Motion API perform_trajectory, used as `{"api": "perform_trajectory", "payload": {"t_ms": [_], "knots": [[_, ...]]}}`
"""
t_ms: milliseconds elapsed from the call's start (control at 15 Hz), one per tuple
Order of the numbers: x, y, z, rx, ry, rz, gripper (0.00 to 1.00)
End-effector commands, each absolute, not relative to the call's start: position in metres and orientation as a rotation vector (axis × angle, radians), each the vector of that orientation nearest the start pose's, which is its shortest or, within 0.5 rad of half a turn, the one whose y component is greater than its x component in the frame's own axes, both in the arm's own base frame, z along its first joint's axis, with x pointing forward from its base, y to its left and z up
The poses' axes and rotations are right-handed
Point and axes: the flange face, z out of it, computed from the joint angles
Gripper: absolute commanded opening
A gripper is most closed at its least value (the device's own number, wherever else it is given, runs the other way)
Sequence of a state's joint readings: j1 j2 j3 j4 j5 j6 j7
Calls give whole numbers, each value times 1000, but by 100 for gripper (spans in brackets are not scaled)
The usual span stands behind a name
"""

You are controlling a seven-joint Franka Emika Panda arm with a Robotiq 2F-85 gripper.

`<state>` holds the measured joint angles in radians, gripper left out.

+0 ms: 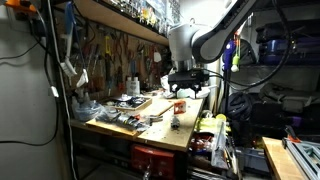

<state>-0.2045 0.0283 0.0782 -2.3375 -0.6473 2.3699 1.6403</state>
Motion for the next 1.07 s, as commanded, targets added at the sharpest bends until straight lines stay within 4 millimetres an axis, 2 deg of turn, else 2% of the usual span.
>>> {"api": "perform_trajectory", "payload": {"t_ms": [0, 467, 800, 867, 933, 1000], "knots": [[527, -68, 296, -2659, 2189, -591, 100], [551, -69, 266, -2520, 2339, -621, 100], [563, -70, 258, -2497, 2362, -668, 100], [564, -70, 257, -2502, 2360, -677, 92], [565, -69, 257, -2515, 2345, -677, 74], [566, -69, 257, -2520, 2339, -688, 68]]}}
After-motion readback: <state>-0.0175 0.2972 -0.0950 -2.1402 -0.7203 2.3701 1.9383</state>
